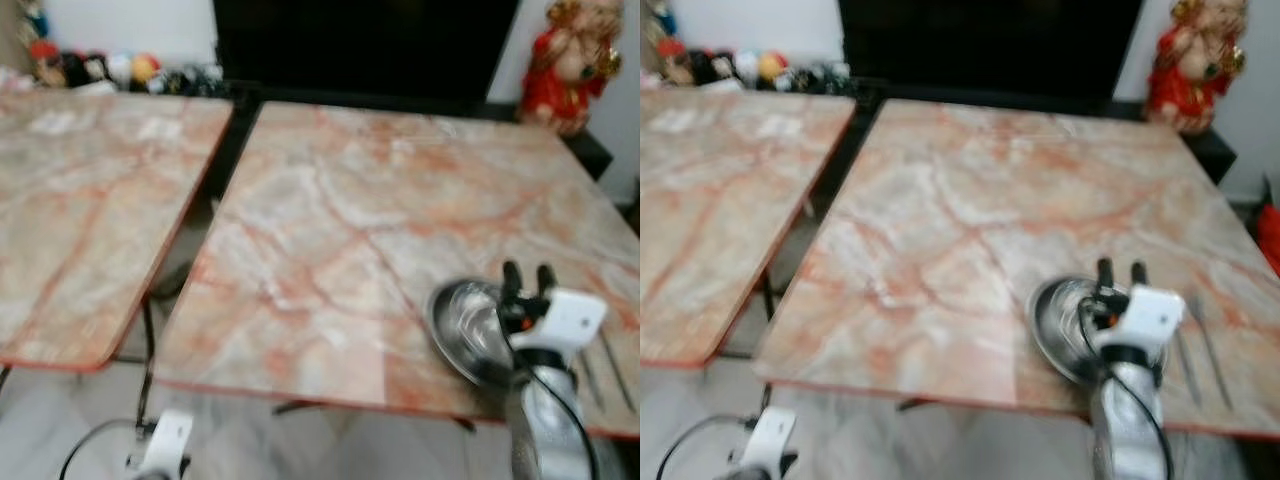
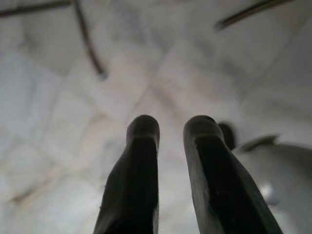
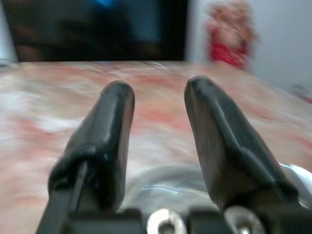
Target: Setting the table
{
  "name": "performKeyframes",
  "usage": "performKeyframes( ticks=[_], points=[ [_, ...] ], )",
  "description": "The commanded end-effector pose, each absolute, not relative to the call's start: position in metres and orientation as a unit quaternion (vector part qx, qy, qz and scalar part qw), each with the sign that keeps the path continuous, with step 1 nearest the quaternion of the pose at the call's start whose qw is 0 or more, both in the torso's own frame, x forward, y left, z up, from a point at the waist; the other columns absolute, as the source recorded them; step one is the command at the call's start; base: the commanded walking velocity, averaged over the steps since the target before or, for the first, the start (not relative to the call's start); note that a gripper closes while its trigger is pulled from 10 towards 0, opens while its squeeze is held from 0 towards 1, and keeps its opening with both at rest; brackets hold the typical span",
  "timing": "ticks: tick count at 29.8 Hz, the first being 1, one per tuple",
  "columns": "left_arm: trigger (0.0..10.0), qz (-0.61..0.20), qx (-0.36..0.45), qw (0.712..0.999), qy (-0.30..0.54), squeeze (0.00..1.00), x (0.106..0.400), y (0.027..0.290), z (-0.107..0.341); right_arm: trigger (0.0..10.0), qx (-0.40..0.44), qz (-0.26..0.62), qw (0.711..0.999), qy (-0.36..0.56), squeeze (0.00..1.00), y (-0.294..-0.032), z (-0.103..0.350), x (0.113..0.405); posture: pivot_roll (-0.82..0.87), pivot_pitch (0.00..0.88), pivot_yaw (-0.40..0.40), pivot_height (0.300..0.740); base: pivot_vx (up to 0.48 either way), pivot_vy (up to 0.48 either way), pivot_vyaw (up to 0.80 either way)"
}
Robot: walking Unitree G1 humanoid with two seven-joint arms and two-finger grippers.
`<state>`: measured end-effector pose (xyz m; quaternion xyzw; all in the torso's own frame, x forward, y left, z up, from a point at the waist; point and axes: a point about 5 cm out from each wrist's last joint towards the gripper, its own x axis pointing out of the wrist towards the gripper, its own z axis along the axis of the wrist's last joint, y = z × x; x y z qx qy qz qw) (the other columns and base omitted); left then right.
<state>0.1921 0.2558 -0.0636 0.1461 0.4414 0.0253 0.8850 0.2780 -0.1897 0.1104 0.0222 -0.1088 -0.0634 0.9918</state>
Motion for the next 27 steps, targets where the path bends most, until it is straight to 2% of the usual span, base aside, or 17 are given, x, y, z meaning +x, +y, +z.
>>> performKeyframes(
  ticks=[1,6,13,27],
  points=[
    [10.0,0.019,0.138,0.887,0.441,0.00,0.193,0.249,-0.066,10.0,0.006,-0.069,0.991,-0.112,0.00,-0.197,0.112,0.277,0.13,0.000,-0.050,0.740,0.000,0.480,0.00],
    [10.0,0.020,0.136,0.888,0.440,0.00,0.193,0.248,-0.065,10.0,-0.009,-0.056,0.992,-0.116,0.00,-0.194,0.114,0.278,0.13,0.000,-0.053,0.740,0.000,0.480,0.00],
    [10.0,0.022,0.135,0.888,0.439,0.00,0.193,0.248,-0.065,10.0,-0.004,-0.047,0.992,-0.116,0.00,-0.189,0.112,0.276,0.13,0.000,-0.054,0.740,0.000,0.480,0.74],
    [10.0,0.025,0.134,0.888,0.438,0.00,0.194,0.249,-0.065,10.0,0.004,-0.044,0.992,-0.116,0.00,-0.184,0.112,0.277,0.14,0.000,-0.057,0.740,0.000,0.480,0.00]
  ],
)
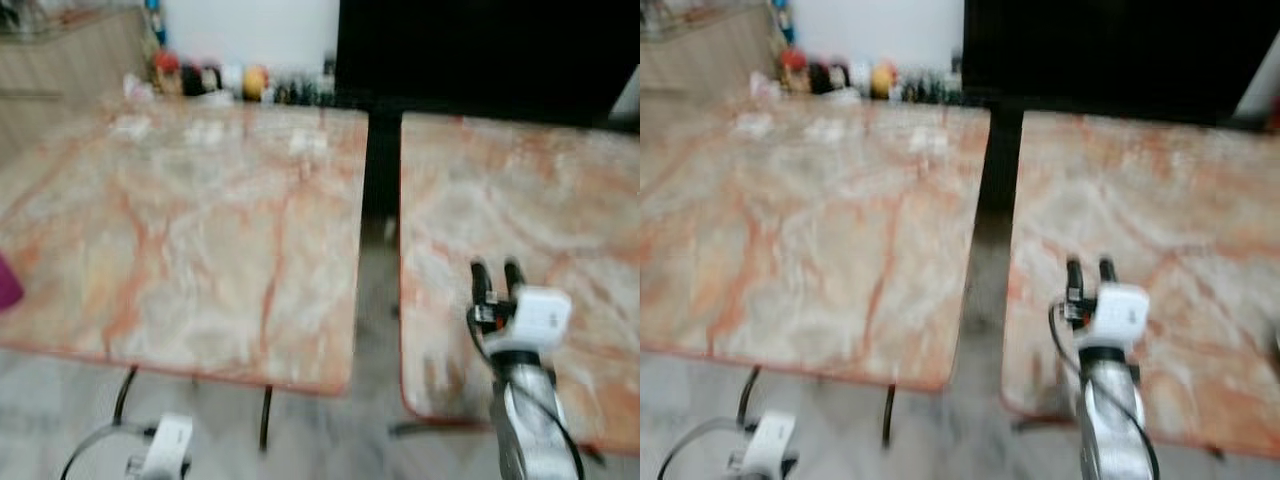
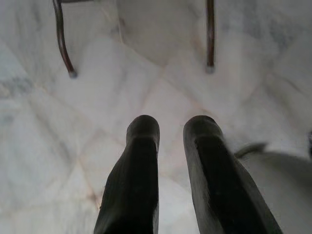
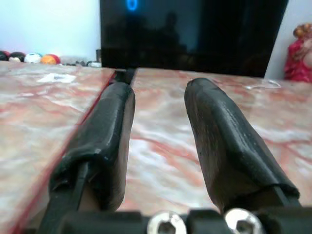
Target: Setting the table
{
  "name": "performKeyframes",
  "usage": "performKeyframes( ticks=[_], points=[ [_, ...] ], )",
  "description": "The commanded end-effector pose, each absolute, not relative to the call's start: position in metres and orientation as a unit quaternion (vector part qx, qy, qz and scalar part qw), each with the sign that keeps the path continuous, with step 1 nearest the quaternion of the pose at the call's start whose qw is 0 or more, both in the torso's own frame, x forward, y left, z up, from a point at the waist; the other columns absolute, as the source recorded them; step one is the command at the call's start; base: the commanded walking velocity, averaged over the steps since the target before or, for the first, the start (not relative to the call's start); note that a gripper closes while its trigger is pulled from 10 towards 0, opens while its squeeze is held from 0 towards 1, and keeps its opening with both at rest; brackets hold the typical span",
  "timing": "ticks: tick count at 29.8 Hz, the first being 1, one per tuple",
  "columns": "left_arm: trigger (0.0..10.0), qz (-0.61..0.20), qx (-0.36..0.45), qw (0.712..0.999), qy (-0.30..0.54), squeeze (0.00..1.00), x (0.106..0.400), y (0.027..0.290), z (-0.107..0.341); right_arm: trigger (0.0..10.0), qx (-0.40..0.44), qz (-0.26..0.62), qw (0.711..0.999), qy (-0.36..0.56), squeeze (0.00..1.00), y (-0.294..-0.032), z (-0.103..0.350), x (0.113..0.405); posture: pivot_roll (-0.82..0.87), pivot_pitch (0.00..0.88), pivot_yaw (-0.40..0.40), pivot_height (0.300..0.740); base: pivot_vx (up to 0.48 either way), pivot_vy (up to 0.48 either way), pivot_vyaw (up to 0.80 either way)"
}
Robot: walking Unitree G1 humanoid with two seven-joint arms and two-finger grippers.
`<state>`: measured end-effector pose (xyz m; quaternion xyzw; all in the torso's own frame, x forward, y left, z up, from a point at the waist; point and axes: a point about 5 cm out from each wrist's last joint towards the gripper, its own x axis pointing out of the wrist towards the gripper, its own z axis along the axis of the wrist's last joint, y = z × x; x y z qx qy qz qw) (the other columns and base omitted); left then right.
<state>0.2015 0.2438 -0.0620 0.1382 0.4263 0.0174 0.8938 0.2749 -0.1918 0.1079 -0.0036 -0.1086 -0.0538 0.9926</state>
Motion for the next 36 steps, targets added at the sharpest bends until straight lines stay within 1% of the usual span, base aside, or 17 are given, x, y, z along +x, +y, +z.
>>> performKeyframes(
  ticks=[1,11,18,19,36],
  points=[
    [10.0,0.025,0.134,0.889,0.438,0.00,0.1941,0.2487,-0.0648,10.0,0.004,-0.043,0.992,-0.116,0.00,-0.1831,0.1115,0.2773,0.14,0.000,-0.058,0.740,0.000,0.480,0.00],
    [10.0,0.029,0.132,0.890,0.436,0.00,0.1958,0.2487,-0.0640,10.0,-0.004,-0.035,0.993,-0.114,0.00,-0.1803,0.1112,0.2780,0.14,0.000,-0.057,0.740,0.000,0.480,0.00],
    [10.0,0.029,0.132,0.890,0.436,0.00,0.1964,0.2486,-0.0637,10.0,-0.002,-0.034,0.993,-0.115,0.00,-0.1790,0.1117,0.2783,0.14,0.000,-0.057,0.740,0.000,0.480,0.56],
    [10.0,0.029,0.132,0.890,0.436,0.00,0.1963,0.2487,-0.0638,10.0,0.009,-0.035,0.993,-0.113,0.00,-0.1784,0.1109,0.2783,0.14,0.000,-0.057,0.740,0.000,0.480,0.00],
    [10.0,0.025,0.138,0.888,0.439,0.00,0.1938,0.2504,-0.0645,10.0,0.011,-0.030,0.993,-0.117,0.00,-0.1758,0.1124,0.2816,0.15,0.000,-0.047,0.740,0.000,0.480,0.00]
  ],
)
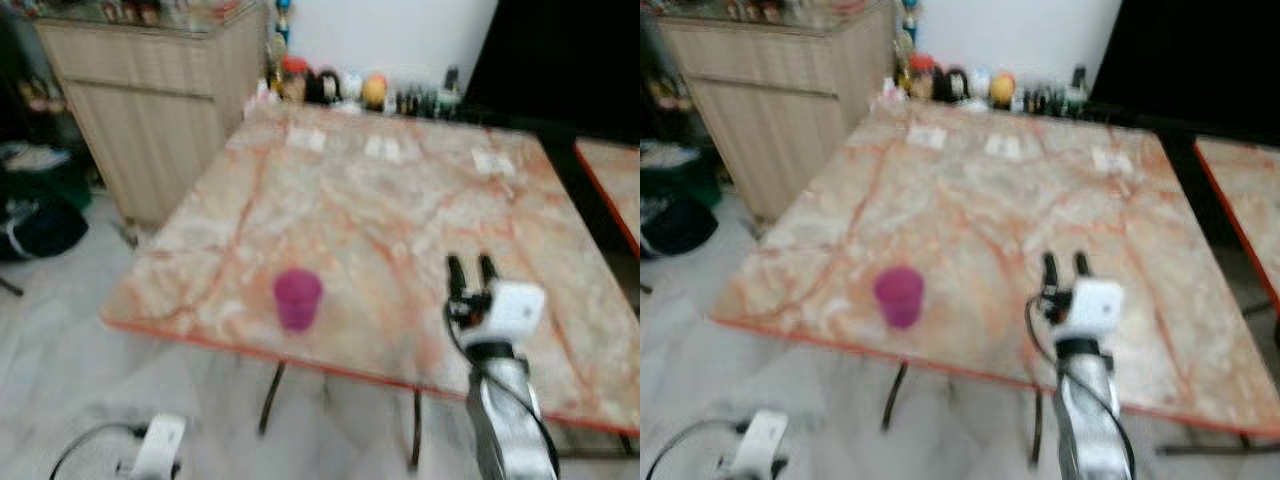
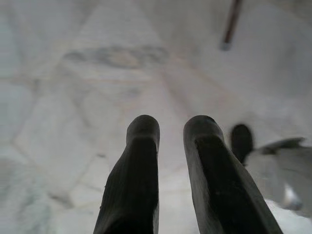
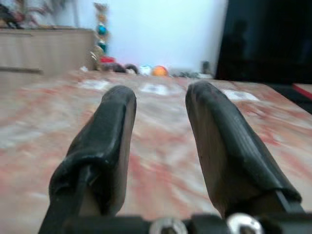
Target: Setting the table
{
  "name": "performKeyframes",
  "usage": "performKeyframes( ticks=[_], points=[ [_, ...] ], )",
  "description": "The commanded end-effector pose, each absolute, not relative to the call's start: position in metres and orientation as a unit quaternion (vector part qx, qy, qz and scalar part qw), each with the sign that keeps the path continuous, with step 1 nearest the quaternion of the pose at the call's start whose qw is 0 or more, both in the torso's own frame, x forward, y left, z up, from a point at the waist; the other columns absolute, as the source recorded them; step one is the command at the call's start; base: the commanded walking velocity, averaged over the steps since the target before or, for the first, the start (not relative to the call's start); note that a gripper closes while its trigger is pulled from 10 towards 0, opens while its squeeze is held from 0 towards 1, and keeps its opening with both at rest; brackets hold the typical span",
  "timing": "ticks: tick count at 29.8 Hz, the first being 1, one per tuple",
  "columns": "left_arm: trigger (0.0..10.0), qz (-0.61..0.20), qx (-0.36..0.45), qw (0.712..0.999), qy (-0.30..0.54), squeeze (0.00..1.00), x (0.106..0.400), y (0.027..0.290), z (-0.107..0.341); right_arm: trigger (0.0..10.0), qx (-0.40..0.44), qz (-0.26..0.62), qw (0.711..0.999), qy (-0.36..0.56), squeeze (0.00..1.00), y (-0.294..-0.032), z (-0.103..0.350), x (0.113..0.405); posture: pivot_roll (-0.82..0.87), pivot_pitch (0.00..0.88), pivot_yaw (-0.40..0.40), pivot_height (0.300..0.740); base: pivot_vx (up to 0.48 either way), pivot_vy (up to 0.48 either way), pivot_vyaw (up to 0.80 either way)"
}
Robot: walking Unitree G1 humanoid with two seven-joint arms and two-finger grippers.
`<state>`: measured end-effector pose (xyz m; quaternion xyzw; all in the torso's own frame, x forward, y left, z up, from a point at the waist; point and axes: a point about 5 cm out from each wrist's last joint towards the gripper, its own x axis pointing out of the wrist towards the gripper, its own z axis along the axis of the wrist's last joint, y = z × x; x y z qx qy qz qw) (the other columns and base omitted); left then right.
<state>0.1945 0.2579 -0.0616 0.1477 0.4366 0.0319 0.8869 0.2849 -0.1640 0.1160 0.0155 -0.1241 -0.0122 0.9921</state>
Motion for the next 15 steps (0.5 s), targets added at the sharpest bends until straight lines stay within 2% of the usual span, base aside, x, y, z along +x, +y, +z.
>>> performKeyframes(
  ticks=[1,14,15],
  points=[
    [10.0,0.025,0.138,0.888,0.439,0.00,0.1937,0.2505,-0.0645,10.0,0.011,-0.029,0.993,-0.116,0.00,-0.1753,0.1121,0.2816,0.15,0.000,-0.047,0.740,0.000,0.480,0.00],
    [10.0,0.027,0.137,0.889,0.436,0.00,0.1947,0.2509,-0.0638,10.0,0.014,-0.030,0.993,-0.115,0.00,-0.1745,0.1108,0.2814,0.15,0.000,-0.047,0.740,0.000,0.480,0.00],
    [10.0,0.028,0.137,0.890,0.435,0.00,0.1949,0.2509,-0.0636,10.0,0.014,-0.031,0.993,-0.116,0.00,-0.1748,0.1110,0.2811,0.15,0.000,-0.047,0.740,0.000,0.000,0.00]
  ],
)
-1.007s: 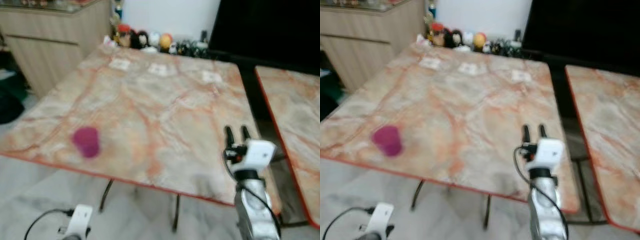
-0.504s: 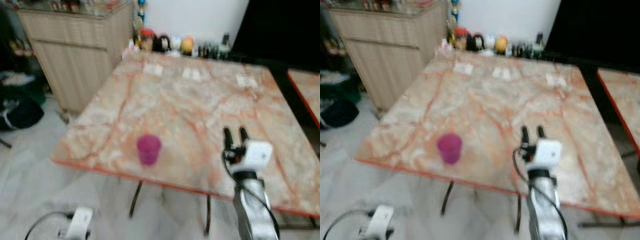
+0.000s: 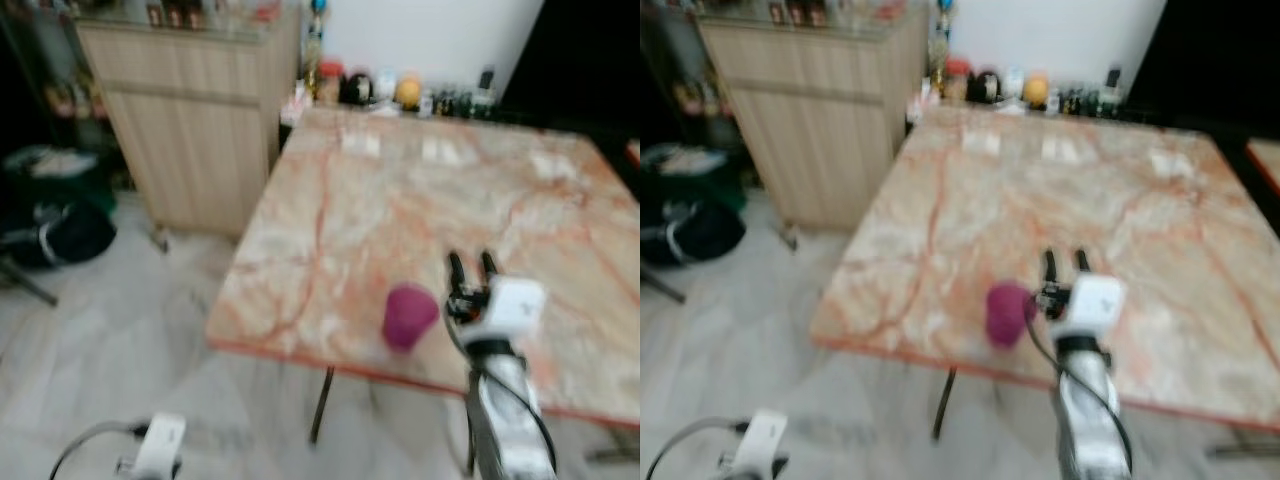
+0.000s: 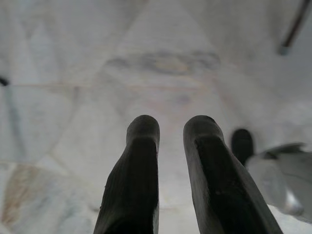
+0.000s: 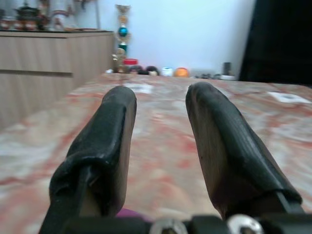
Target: Setting the table
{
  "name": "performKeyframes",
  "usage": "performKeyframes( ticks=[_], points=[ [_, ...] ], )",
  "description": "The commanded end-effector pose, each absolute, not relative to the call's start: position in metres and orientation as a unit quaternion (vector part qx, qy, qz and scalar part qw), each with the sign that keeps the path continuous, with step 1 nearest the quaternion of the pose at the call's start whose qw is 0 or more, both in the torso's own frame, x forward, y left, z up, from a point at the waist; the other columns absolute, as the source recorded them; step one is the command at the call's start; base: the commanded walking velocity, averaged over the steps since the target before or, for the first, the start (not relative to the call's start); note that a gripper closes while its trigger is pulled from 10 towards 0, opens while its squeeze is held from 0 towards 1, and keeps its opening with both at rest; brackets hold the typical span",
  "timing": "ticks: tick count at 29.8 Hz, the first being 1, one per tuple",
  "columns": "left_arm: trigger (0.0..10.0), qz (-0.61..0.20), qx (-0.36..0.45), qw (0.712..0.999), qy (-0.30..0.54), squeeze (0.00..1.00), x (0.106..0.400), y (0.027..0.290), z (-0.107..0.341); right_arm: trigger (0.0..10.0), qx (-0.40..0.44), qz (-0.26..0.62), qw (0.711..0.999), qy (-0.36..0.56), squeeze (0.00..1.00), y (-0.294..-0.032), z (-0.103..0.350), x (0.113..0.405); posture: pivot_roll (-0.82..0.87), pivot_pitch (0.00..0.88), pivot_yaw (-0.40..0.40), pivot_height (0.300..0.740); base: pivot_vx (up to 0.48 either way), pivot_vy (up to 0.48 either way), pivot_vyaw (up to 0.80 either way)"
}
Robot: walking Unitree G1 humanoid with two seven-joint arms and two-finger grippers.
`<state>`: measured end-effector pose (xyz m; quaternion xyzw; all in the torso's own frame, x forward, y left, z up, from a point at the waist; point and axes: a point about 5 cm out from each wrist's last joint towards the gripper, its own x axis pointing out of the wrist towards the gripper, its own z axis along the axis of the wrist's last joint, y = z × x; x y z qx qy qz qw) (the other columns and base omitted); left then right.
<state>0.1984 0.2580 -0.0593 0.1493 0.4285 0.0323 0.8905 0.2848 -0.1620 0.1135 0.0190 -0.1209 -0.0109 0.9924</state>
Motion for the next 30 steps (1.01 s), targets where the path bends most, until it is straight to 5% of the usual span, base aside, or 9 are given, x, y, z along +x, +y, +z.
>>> performKeyframes(
  ticks=[1,30],
  points=[
    [10.0,0.028,0.137,0.890,0.433,0.00,0.195,0.251,-0.063,10.0,0.014,-0.032,0.993,-0.116,0.00,-0.175,0.111,0.281,0.15,0.000,-0.046,0.740,0.000,0.000,0.00],
    [10.0,0.021,0.139,0.891,0.432,0.00,0.195,0.249,-0.064,10.0,0.028,-0.081,0.991,-0.106,0.00,-0.178,0.122,0.251,0.15,0.000,-0.056,0.740,0.000,-0.052,0.00]
  ],
)
